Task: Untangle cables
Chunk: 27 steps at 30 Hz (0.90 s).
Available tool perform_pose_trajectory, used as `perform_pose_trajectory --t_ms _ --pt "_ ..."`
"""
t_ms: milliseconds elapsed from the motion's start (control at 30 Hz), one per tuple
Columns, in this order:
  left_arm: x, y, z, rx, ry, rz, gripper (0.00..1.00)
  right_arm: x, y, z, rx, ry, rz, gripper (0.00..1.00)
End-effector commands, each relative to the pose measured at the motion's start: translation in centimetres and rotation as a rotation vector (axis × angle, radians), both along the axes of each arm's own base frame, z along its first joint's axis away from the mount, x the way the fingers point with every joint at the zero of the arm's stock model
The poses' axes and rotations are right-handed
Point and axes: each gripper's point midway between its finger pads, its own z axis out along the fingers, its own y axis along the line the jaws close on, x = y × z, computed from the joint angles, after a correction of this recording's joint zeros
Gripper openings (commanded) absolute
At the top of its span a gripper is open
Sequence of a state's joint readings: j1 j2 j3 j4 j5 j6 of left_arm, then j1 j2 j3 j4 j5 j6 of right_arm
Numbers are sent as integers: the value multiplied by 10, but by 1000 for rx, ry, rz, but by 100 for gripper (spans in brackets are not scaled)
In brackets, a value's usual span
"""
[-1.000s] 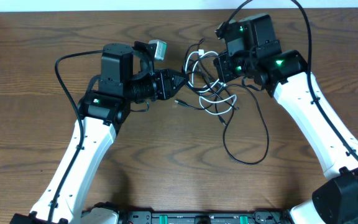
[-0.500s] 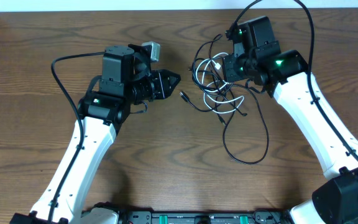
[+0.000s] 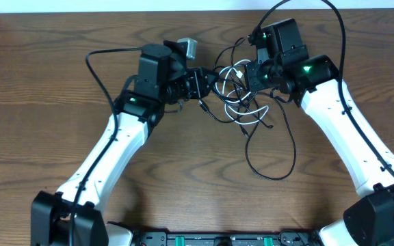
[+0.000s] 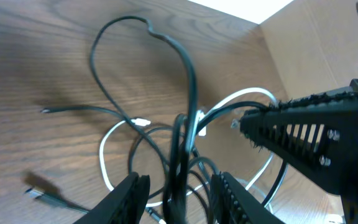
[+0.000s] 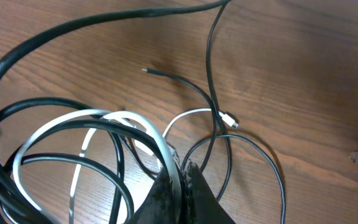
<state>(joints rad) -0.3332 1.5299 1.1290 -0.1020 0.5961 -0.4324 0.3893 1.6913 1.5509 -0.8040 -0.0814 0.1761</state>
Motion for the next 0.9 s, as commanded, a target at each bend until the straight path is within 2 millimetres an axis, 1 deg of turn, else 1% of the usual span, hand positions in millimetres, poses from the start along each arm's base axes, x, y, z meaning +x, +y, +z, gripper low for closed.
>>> perform_pose_trajectory --t_ms 0,100,233,367,433,500,667,767,867 --pt "4 -4 -4 -8 6 7 38 1 0 0 3 3 -2 1" --pt "8 -5 -10 -5 11 9 38 1 0 0 4 3 -2 1" --pt "15 -6 -20 7 13 21 35 1 0 0 5 3 -1 1" --pt "24 -6 -28 18 5 46 26 0 0 -1 5 8 0 1" --pt "28 -5 -30 17 5 65 19 -1 -1 -2 2 13 0 1" --pt "31 -2 -31 26 3 85 8 -3 -1 -3 -3 20 2 1" --pt "35 4 -32 40 -3 117 7 -5 -3 -5 -9 34 1 1" --pt "41 13 -33 50 -5 148 7 -3 -15 -7 -28 41 -35 1" --pt "47 28 -33 42 9 190 7 1 -39 -10 -23 69 -120 1"
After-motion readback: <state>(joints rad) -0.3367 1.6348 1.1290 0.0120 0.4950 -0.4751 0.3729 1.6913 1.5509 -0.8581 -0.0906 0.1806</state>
